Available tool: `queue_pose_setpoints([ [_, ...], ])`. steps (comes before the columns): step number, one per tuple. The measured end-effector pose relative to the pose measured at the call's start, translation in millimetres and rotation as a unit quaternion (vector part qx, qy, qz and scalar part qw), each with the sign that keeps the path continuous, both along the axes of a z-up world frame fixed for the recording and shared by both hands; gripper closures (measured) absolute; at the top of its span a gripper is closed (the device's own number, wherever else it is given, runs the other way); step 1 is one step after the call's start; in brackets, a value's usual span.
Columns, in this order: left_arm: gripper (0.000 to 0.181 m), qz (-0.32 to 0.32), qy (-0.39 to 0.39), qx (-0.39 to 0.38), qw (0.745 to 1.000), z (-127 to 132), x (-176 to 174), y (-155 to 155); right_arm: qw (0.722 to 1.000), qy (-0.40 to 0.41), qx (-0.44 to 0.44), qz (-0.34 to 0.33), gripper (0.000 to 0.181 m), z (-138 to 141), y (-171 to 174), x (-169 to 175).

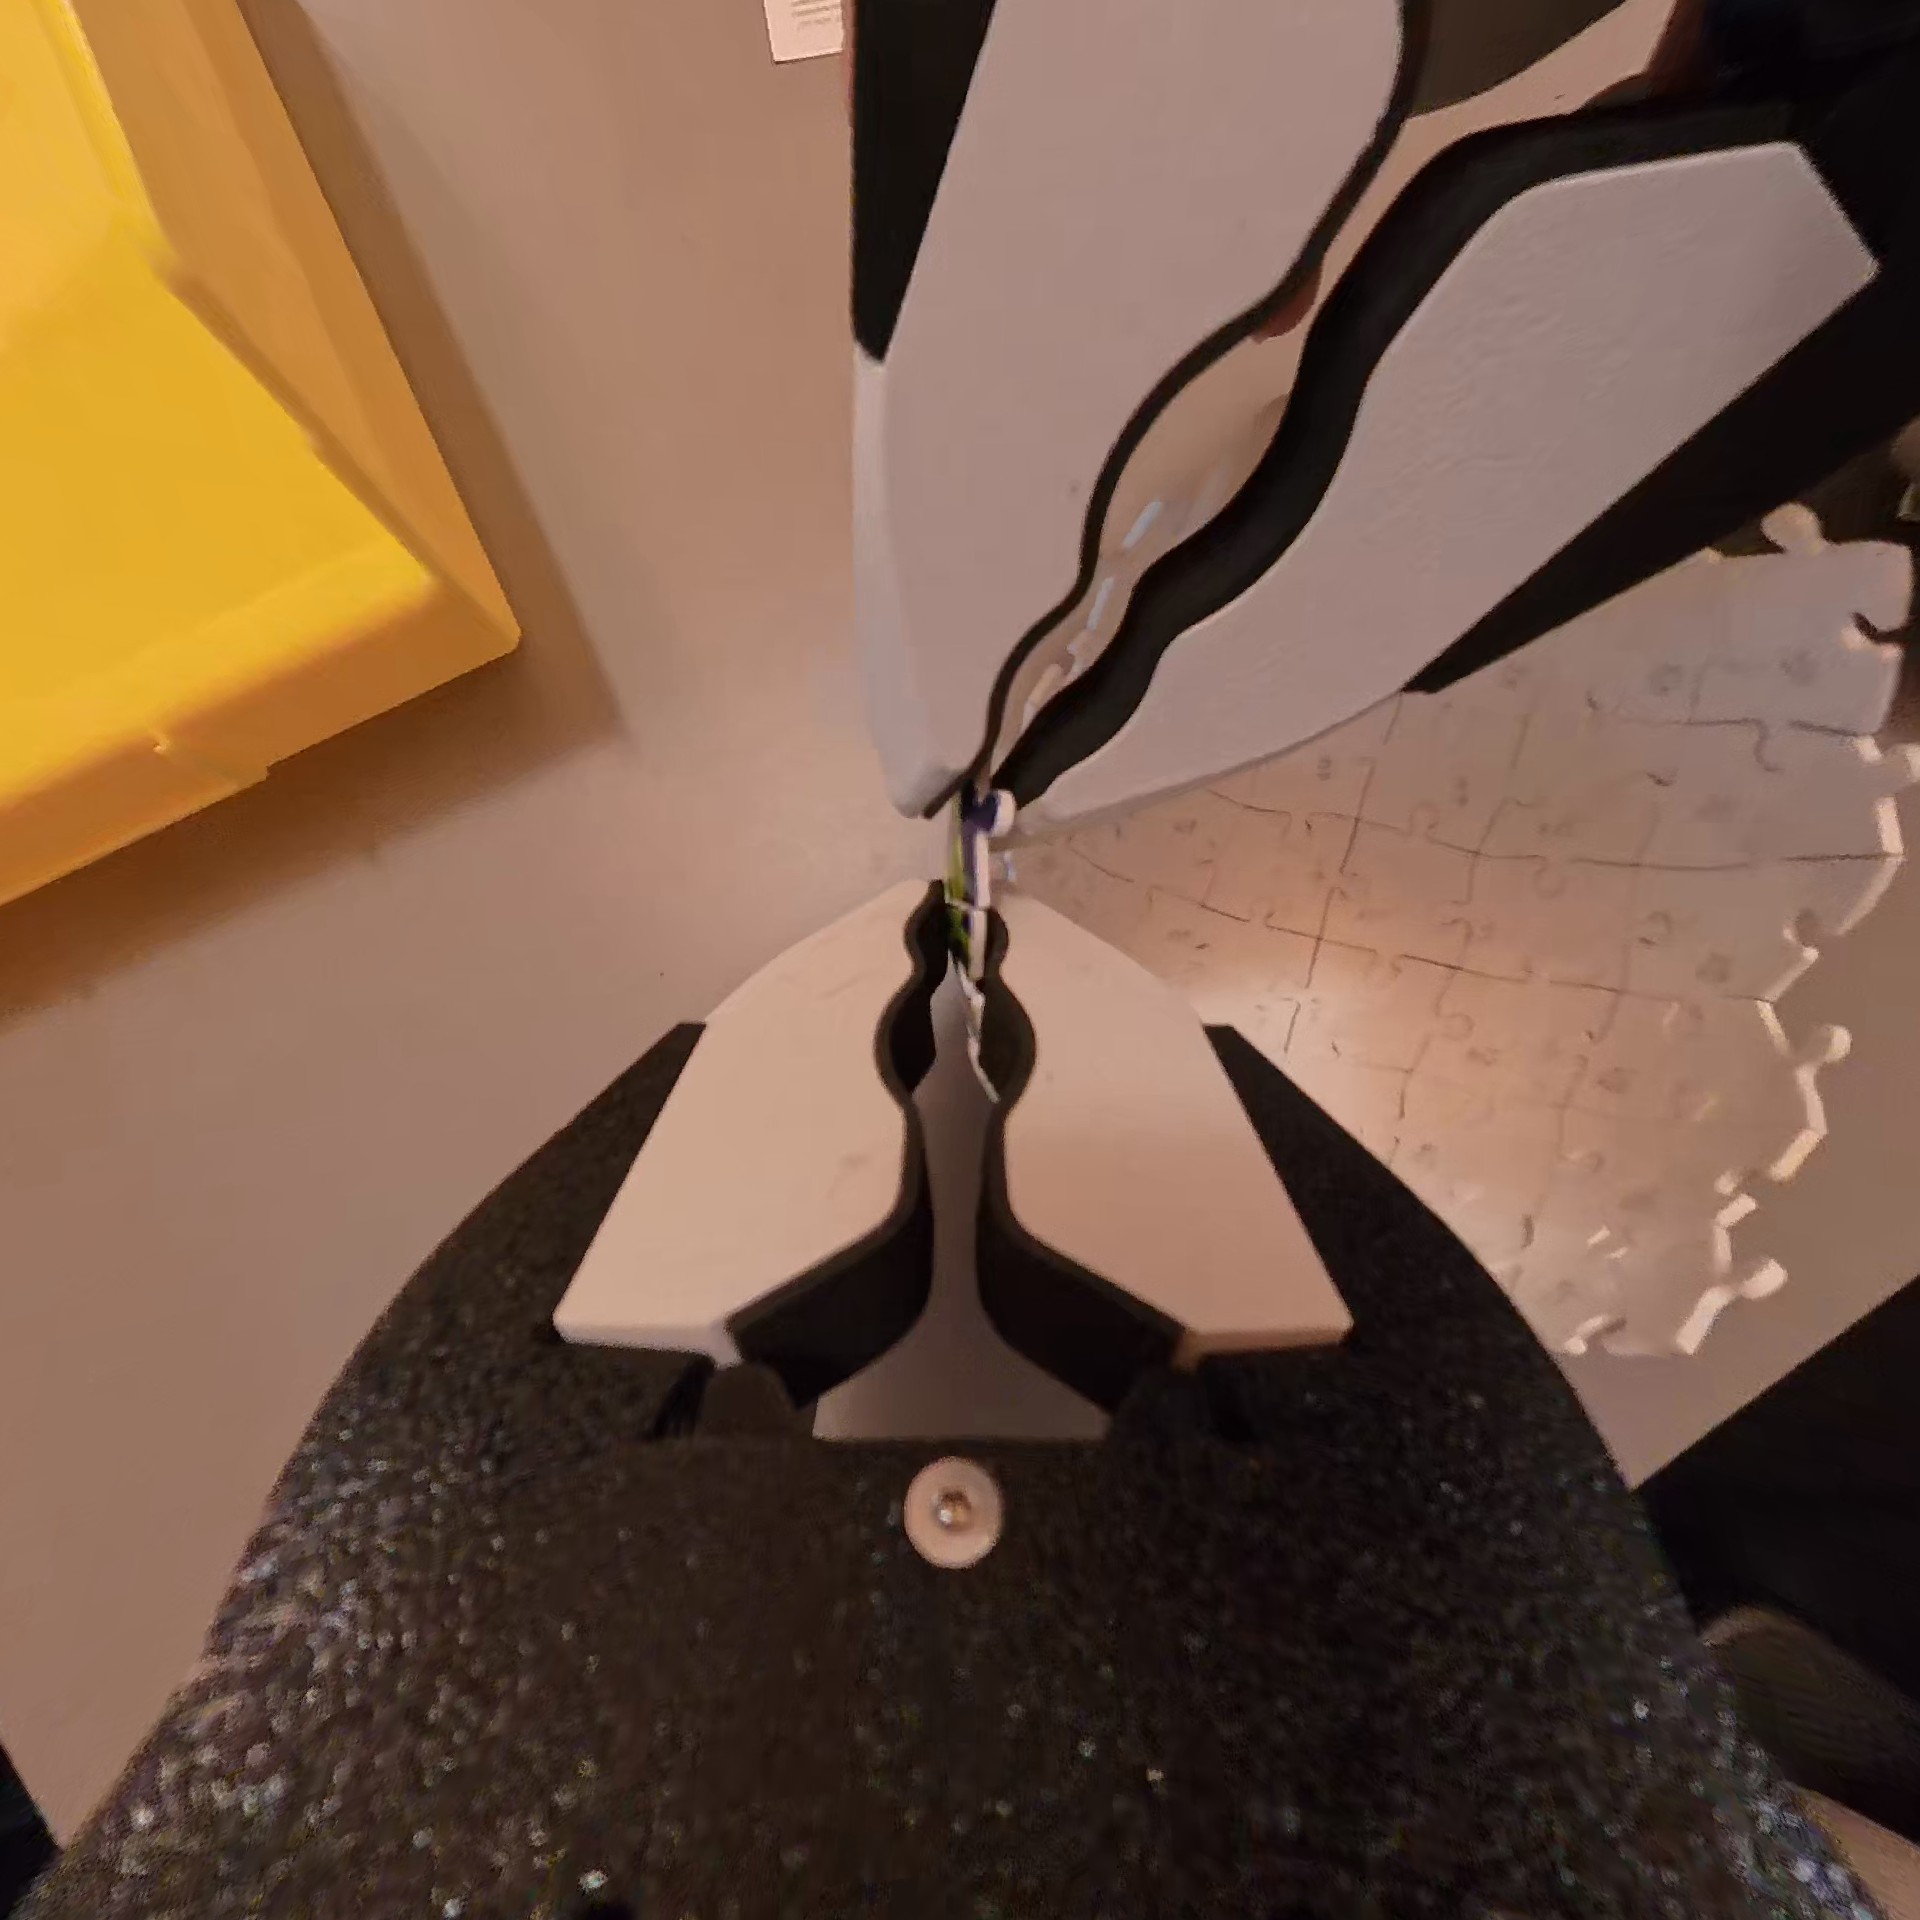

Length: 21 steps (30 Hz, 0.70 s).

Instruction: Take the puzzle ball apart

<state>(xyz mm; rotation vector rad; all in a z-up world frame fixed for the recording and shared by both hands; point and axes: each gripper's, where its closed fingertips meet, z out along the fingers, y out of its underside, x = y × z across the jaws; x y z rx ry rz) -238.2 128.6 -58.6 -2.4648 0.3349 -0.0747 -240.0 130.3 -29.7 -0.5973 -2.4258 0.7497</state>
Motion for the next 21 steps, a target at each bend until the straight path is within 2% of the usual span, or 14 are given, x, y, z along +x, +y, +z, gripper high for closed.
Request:
queue_pose_setpoints([
  [8, 0.179, -0.005, 0.017, 0.001, 1.000, -1.0, -1.5, -0.2, 1.000, -0.005, -0.003, -0.006, 0.176, -1.1, 0.0, -0.6],
  [14, 0.179, 0.010, -0.003, -0.007, 1.000, -2.8, -3.1, -1.3, 1.000, 0.004, -0.001, -0.021, 0.167, -0.6, 5.2, -3.6],
  [21, 0.167, 0.018, -0.006, -0.012, 1.000, -4.4, -5.1, -1.8, 1.000, 0.001, -0.013, -0.027, 0.166, 2.2, 9.7, -1.3],
])
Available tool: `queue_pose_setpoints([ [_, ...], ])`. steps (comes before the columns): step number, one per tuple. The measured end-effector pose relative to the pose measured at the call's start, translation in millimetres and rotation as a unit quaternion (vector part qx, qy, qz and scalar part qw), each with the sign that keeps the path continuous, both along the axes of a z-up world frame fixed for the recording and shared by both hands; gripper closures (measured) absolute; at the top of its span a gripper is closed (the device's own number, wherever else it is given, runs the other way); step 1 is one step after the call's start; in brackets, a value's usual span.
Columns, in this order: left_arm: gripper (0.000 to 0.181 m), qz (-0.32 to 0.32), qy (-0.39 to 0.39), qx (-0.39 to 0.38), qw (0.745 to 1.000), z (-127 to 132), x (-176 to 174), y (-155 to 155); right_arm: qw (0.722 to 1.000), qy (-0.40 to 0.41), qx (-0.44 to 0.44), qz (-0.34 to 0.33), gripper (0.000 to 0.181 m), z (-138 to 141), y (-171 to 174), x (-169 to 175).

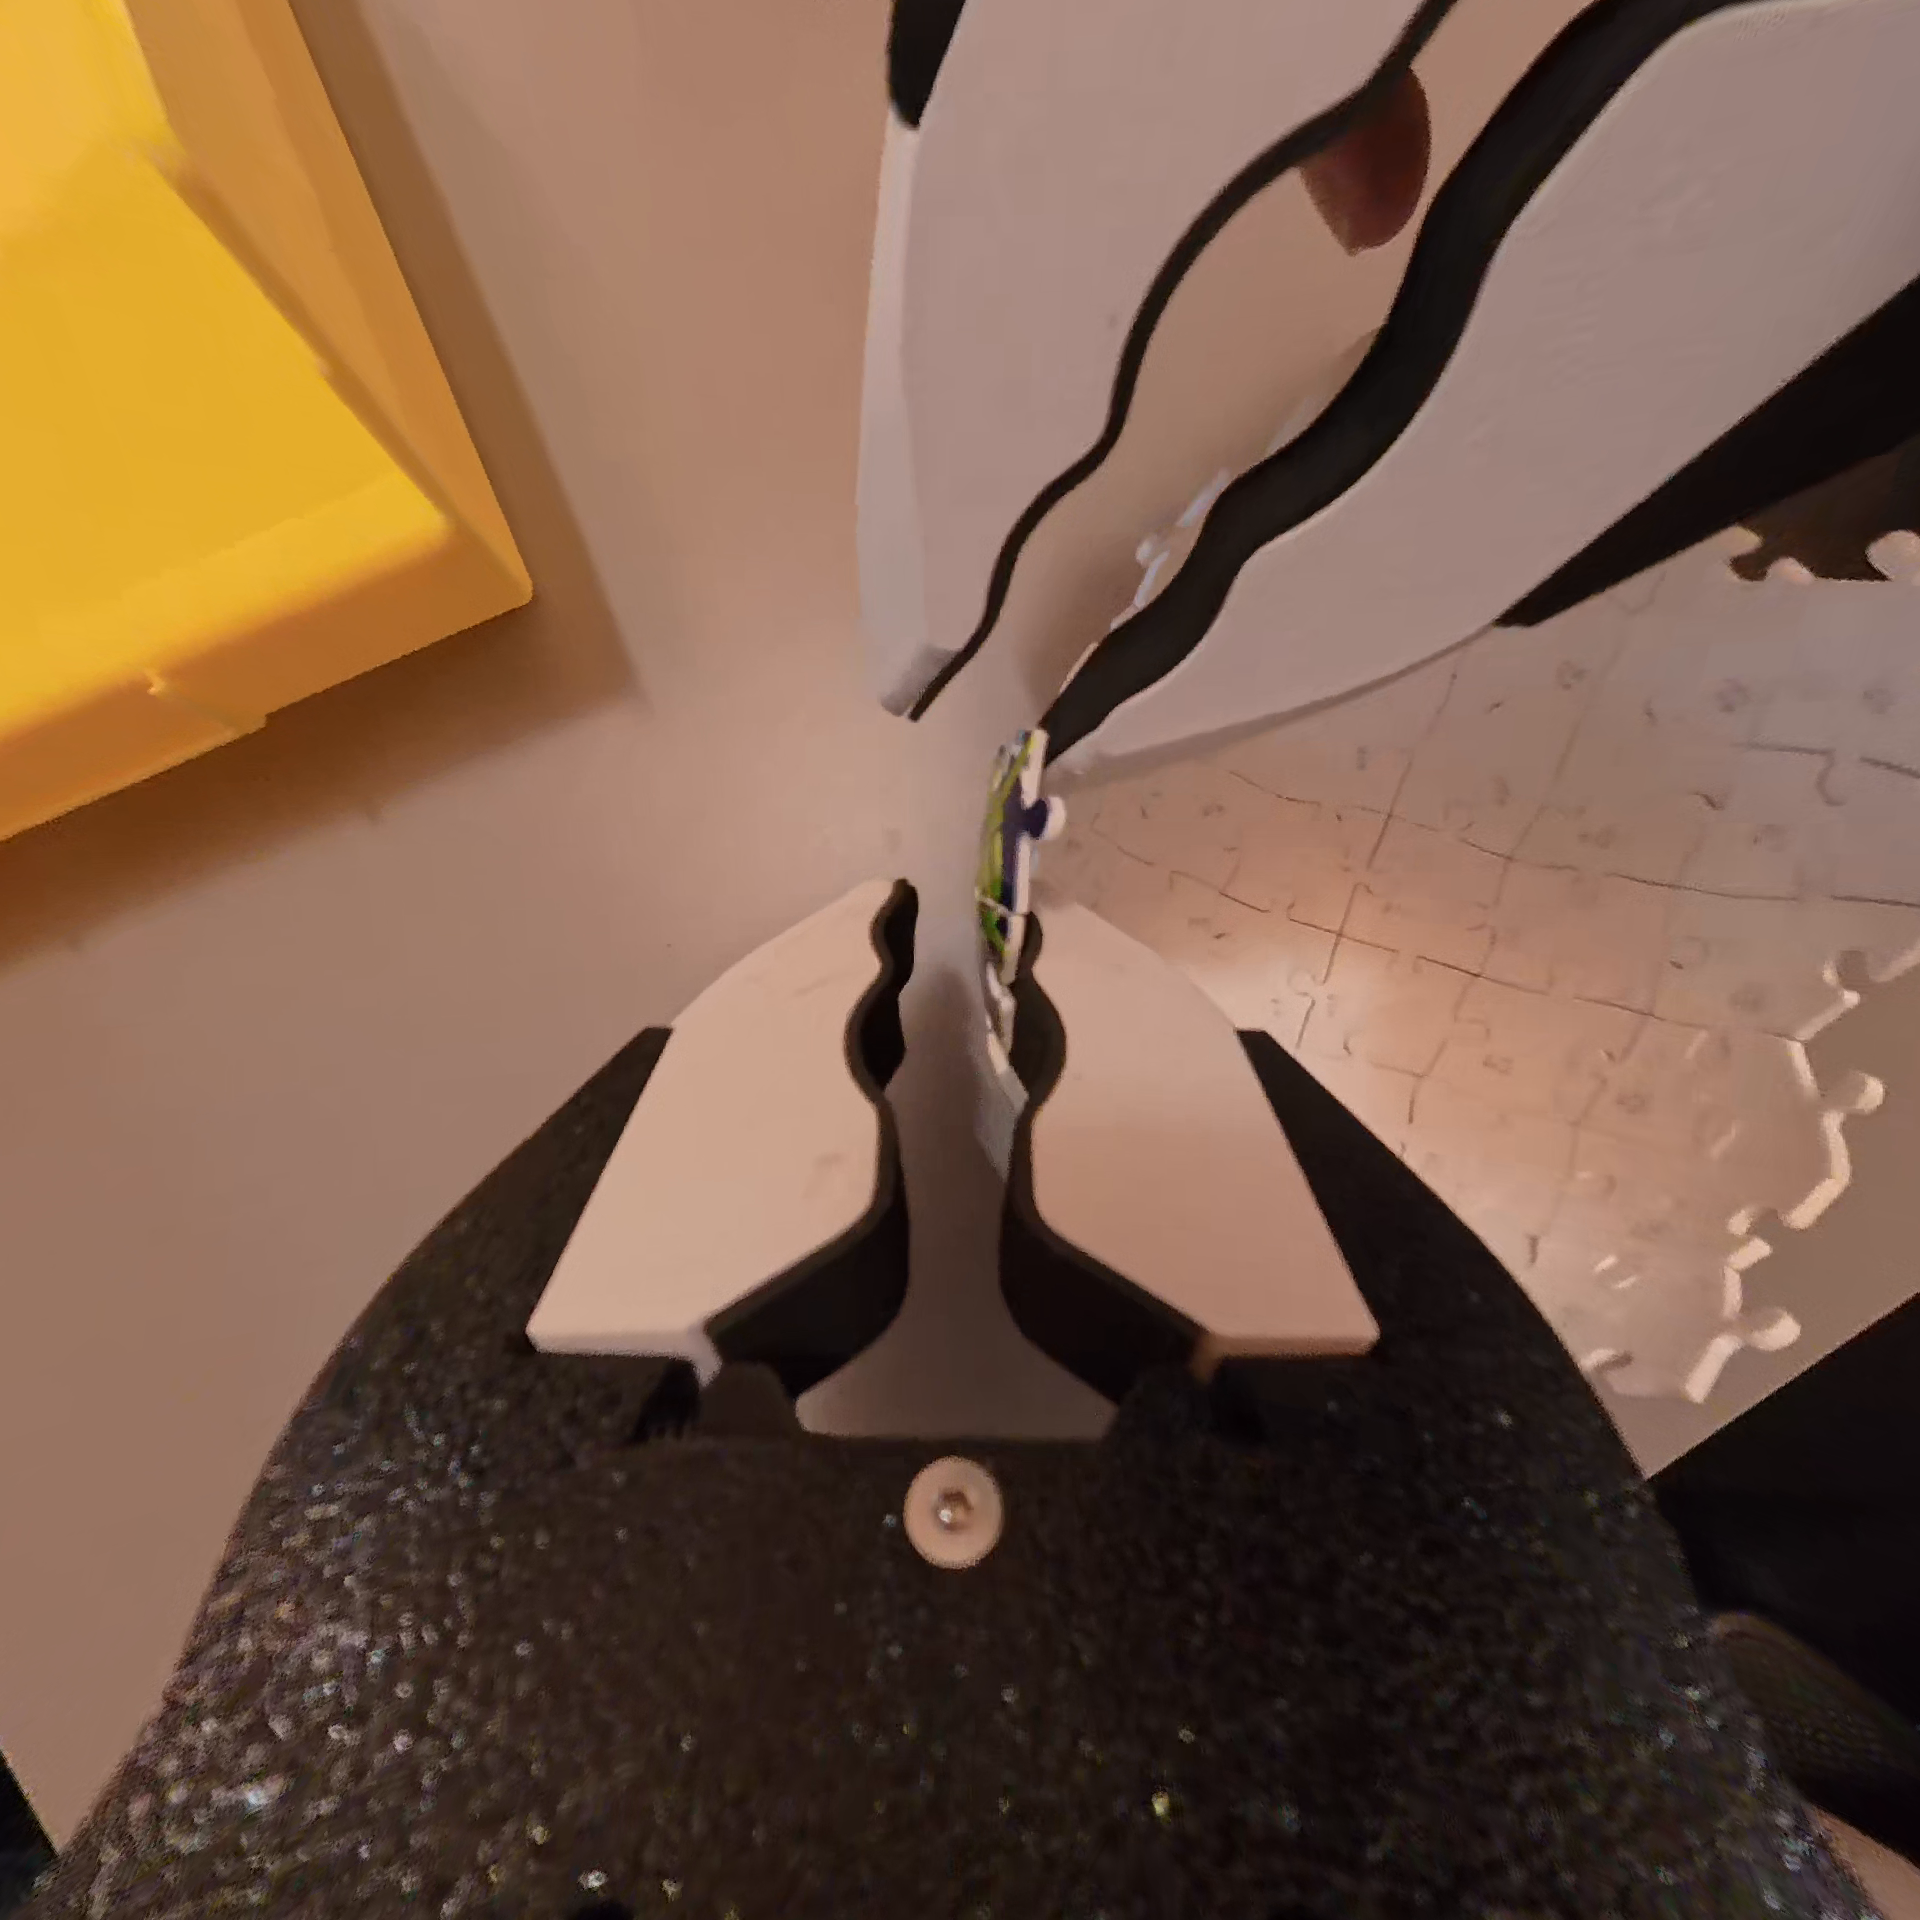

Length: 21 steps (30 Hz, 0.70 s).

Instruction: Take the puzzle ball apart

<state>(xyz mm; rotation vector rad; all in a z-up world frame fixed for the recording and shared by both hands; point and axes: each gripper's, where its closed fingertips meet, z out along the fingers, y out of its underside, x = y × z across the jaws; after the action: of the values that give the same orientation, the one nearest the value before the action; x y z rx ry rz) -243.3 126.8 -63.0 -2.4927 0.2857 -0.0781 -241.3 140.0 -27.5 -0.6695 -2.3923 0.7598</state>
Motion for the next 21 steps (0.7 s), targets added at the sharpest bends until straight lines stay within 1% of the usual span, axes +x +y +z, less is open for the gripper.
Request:
queue_pose_setpoints([
  [10, 0.153, -0.006, 0.009, -0.009, 1.000, 0.5, 1.9, -3.5, 1.000, -0.012, -0.014, 0.017, 0.160, 5.1, -2.1, 11.1],
  [14, 0.152, -0.009, 0.012, -0.010, 1.000, 1.8, 3.4, -4.1, 1.000, -0.014, -0.019, 0.015, 0.159, 8.9, 0.9, 15.2],
  [17, 0.150, -0.010, 0.013, -0.010, 1.000, 2.5, 4.1, -4.6, 1.000, -0.009, -0.027, 0.005, 0.158, 17.3, 8.6, 19.7],
  [21, 0.149, -0.012, 0.013, -0.009, 1.000, 4.0, 5.0, -4.6, 0.999, 0.002, -0.031, -0.036, 0.154, 31.8, 29.8, 27.8],
])
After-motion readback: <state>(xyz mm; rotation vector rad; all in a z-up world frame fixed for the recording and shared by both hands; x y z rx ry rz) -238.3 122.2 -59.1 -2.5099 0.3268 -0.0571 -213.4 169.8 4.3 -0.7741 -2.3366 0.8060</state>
